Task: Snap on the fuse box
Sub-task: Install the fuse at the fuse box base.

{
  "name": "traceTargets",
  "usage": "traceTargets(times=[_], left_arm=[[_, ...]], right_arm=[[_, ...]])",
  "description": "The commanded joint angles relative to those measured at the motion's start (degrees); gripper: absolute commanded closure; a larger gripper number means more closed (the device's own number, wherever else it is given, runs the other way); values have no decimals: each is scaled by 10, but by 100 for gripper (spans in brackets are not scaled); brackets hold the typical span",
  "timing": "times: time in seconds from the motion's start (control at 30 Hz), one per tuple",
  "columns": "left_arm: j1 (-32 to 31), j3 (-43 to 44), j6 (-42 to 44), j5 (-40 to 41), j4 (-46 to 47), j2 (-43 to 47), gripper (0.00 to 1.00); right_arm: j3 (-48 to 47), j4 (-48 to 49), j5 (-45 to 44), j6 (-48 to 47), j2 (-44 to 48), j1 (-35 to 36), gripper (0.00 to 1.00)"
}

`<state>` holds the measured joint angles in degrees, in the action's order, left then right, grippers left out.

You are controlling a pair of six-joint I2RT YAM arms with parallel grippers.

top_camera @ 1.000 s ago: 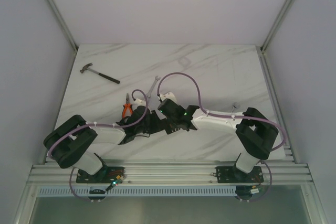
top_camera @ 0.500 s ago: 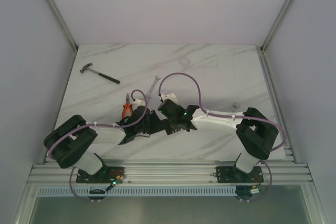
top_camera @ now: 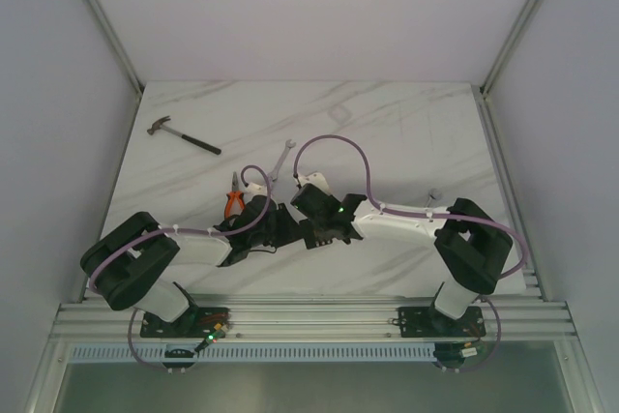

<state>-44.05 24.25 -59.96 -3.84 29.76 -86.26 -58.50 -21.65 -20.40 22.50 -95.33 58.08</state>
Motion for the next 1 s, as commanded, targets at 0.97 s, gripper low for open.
traceTargets(times=[0.97], left_arm=[[1,-3,-9,-3,22,-5,70]], right_arm=[[-53,-61,51,42,-14,-33,79]])
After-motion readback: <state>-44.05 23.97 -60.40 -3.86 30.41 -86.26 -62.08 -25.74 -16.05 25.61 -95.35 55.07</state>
